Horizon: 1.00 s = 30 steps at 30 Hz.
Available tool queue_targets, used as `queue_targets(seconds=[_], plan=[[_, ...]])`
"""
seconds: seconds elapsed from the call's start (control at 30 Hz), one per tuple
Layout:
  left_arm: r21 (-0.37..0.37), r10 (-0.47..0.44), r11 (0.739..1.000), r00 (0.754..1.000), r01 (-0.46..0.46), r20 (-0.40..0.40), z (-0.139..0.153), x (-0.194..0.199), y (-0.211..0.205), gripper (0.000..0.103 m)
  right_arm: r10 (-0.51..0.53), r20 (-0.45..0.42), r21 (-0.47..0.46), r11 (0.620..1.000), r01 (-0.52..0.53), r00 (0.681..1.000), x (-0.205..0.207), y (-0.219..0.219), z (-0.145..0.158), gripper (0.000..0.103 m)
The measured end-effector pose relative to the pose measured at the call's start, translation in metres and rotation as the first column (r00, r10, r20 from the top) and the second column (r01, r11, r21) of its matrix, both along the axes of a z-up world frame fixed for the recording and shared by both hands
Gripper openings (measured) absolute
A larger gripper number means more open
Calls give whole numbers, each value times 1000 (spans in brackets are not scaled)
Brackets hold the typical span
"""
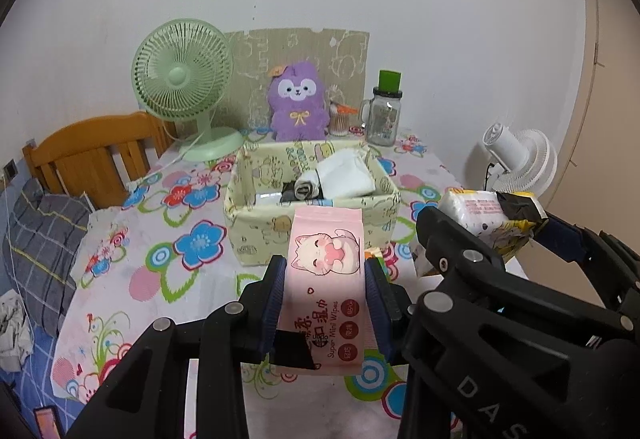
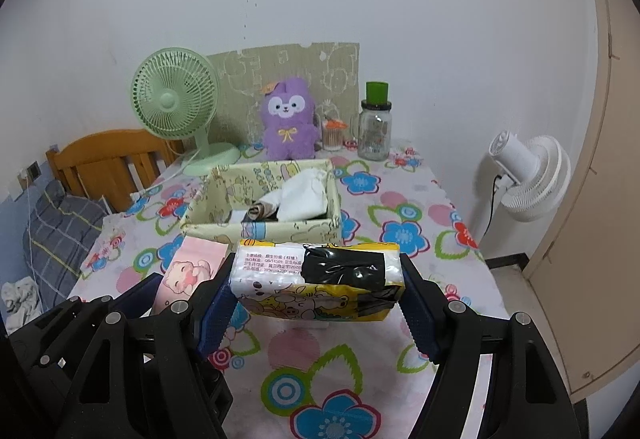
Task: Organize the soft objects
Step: 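Carry the pink pack and tissue pack over the yellow box with both tools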
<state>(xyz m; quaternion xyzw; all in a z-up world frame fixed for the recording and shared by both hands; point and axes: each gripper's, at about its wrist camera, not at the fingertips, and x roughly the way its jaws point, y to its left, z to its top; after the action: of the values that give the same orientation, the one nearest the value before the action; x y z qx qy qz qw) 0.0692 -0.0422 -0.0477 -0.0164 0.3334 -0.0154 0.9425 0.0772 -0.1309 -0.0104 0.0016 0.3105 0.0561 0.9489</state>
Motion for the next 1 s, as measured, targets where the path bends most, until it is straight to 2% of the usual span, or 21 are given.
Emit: queue_targets(seconds=[0.47, 1.0], plan=[[13, -1, 1000, 999, 1, 44, 20, 8, 3, 40, 21, 23, 5, 1000, -21, 1000, 12, 5, 17, 77], [19, -7, 1000, 997, 6, 72, 35, 37, 12, 40, 26, 43, 6, 1000, -26, 999, 43, 12, 31, 77]])
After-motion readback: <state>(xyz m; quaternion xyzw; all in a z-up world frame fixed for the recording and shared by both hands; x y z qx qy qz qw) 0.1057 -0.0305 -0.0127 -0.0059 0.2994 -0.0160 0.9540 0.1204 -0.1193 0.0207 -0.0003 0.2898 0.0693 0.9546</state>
